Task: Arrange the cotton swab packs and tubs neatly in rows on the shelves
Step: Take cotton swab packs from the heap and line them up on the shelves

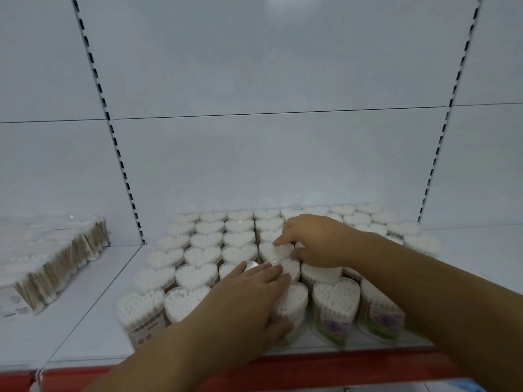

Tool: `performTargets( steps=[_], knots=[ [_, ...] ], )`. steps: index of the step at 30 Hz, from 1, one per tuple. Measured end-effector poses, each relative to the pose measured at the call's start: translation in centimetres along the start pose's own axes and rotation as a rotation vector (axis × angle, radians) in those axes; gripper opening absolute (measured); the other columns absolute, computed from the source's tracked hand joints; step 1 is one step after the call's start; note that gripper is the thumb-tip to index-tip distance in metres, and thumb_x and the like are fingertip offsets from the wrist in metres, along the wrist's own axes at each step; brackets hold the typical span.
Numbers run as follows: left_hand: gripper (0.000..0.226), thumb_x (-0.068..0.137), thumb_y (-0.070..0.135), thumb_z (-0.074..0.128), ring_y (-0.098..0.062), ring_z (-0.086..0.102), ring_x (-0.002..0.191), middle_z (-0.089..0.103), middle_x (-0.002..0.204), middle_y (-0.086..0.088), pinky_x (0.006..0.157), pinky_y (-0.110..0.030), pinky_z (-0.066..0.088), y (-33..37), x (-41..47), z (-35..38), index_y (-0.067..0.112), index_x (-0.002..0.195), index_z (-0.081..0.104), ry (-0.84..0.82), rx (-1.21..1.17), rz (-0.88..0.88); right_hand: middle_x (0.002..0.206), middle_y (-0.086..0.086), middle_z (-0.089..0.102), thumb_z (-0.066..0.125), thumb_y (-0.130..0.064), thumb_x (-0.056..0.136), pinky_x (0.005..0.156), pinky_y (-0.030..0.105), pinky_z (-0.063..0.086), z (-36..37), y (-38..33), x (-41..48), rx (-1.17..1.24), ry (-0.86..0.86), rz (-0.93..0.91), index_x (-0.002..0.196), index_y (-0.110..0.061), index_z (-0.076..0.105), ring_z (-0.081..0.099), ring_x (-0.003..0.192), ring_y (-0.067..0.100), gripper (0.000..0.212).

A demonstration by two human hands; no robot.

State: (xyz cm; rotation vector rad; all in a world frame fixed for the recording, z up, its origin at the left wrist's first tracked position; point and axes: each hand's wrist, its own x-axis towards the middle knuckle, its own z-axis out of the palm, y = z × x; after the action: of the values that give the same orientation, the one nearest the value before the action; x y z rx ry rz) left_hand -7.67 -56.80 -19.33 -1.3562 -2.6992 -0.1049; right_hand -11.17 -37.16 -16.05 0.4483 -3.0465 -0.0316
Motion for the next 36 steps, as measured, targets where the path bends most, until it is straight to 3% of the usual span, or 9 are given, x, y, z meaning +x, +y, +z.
performTargets(
  steps=[3,7,11,17,27,33,36],
  knots=[
    [0.068,0.094,0.054,0.044,0.001,0.002,0.146,0.01,0.16,0.017,0.113,-0.023,-0.01,-0.1,-0.2,-0.1,0.032,0.153,0.016,0.007,-0.015,-0.003,0.124,-0.007,0.052,0.055,-0.016,0.093,0.084,0.017,0.03,-0.6,0.4,0.7,-0.037,-0.043,-0.069,0.133,-0.032,0.055,0.043,0.117,0.01,0.043],
    [0.068,0.094,0.054,0.045,-0.001,0.005,0.146,0.013,0.159,0.018,0.112,-0.024,-0.01,0.0,-0.3,-0.1,0.032,0.152,0.019,0.029,-0.02,0.011,0.121,-0.009,0.055,0.06,-0.018,0.091,0.079,0.017,0.029,-1.1,0.6,0.9,-0.101,-0.021,-0.158,0.128,-0.031,0.061,0.042,0.112,0.008,0.039],
    [0.068,0.094,0.053,0.044,-0.002,0.004,0.146,0.012,0.159,0.016,0.11,-0.025,-0.012,0.1,-0.3,0.0,0.03,0.152,0.018,0.021,-0.016,0.021,0.121,-0.013,0.057,0.061,-0.013,0.089,0.071,0.009,0.028,-1.0,0.6,1.1,-0.098,-0.007,-0.165,0.122,-0.031,0.065,0.043,0.111,0.005,0.038],
    [0.067,0.095,0.051,0.044,-0.004,0.004,0.147,0.014,0.159,0.013,0.109,-0.026,-0.014,0.0,-0.5,-0.3,0.028,0.152,0.018,0.008,-0.013,0.036,0.112,-0.01,0.057,0.06,-0.012,0.083,0.087,0.025,0.042,-1.1,0.1,1.3,-0.093,0.004,-0.093,0.118,-0.029,0.065,0.047,0.111,0.009,0.039],
    [0.067,0.097,0.05,0.042,-0.005,-0.001,0.147,0.009,0.161,0.011,0.116,-0.036,-0.012,-0.1,-0.3,-0.5,0.027,0.153,0.014,-0.055,-0.023,0.043,0.123,-0.005,0.059,0.066,-0.015,0.086,0.096,0.034,0.044,-1.3,0.2,1.6,0.001,-0.076,0.0,0.113,-0.026,0.065,0.051,0.115,0.014,0.03],
    [0.068,0.097,0.049,0.042,-0.005,-0.004,0.148,0.006,0.162,0.01,0.116,-0.038,-0.013,-0.2,-0.2,-0.4,0.026,0.154,0.012,-0.075,-0.026,0.04,0.12,-0.005,0.058,0.061,-0.004,0.083,0.092,0.033,0.048,-1.3,0.1,2.0,0.083,-0.095,0.047,0.108,-0.027,0.065,0.052,0.109,0.012,0.034],
    [0.069,0.097,0.05,0.042,-0.005,-0.005,0.147,0.004,0.162,0.01,0.116,-0.04,-0.014,-0.2,-0.1,-0.5,0.027,0.154,0.011,-0.087,-0.02,0.043,0.117,-0.005,0.057,0.058,-0.002,0.083,0.076,0.02,0.045,-1.5,-0.1,1.9,0.074,-0.108,0.054,0.109,-0.027,0.065,0.049,0.1,0.009,0.037]
  ],
)
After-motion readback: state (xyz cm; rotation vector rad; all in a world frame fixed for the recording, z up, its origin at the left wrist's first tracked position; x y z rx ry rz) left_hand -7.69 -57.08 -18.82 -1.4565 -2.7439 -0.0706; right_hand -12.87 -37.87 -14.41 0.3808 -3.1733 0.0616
